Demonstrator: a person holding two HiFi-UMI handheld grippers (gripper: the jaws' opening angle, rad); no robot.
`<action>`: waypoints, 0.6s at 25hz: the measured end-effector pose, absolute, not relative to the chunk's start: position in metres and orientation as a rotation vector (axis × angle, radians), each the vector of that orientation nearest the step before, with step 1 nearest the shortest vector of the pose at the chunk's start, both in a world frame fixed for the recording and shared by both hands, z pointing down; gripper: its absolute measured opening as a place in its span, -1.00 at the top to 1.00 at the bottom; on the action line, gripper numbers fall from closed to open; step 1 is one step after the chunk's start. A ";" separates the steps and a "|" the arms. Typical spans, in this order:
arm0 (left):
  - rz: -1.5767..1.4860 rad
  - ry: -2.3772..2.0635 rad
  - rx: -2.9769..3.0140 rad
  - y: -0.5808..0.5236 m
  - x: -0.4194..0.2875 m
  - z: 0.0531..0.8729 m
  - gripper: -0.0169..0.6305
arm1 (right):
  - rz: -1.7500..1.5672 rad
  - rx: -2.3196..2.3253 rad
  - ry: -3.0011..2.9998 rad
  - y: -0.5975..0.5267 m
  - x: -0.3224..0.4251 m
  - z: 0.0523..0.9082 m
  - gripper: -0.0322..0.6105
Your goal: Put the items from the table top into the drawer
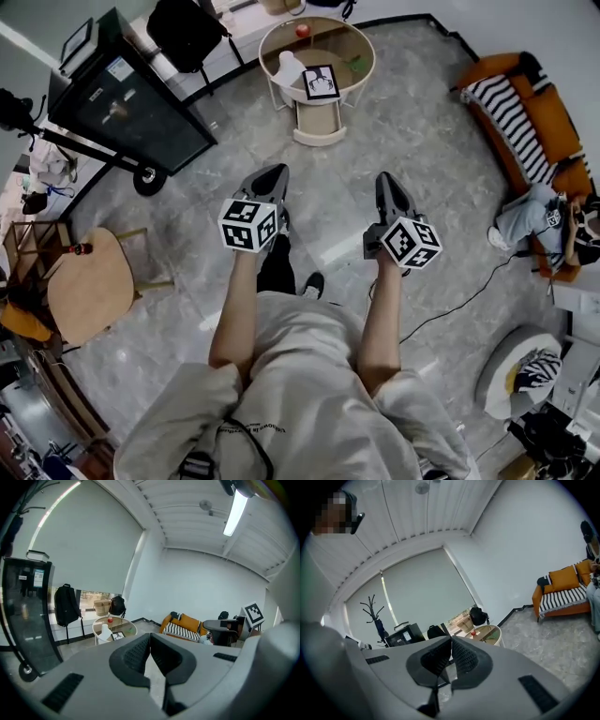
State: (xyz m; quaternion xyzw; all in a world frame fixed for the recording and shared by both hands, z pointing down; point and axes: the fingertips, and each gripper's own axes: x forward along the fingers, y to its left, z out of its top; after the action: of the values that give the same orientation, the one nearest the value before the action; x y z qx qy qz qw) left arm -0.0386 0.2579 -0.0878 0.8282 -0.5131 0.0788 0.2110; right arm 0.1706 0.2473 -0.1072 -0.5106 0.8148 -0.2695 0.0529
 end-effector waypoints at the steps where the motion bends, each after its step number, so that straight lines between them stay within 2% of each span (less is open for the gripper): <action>1: 0.239 -1.425 2.301 0.243 -0.043 -0.086 0.89 | -0.826 -1.561 2.470 0.234 0.167 -0.107 0.80; 4: 0.305 -1.430 2.296 0.196 -0.060 -0.078 0.89 | -0.841 -1.593 2.462 0.194 0.155 -0.108 0.80; 15: 0.243 -1.415 2.211 0.049 -0.155 -0.041 0.89 | -0.810 -1.651 2.636 0.062 0.055 -0.091 0.80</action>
State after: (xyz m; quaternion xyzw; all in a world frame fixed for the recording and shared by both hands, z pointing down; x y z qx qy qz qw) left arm -0.1552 0.0485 -0.0411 0.8121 -0.5196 0.0892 0.2499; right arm 0.0547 0.0623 -0.0914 -0.5133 0.8196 -0.2519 -0.0362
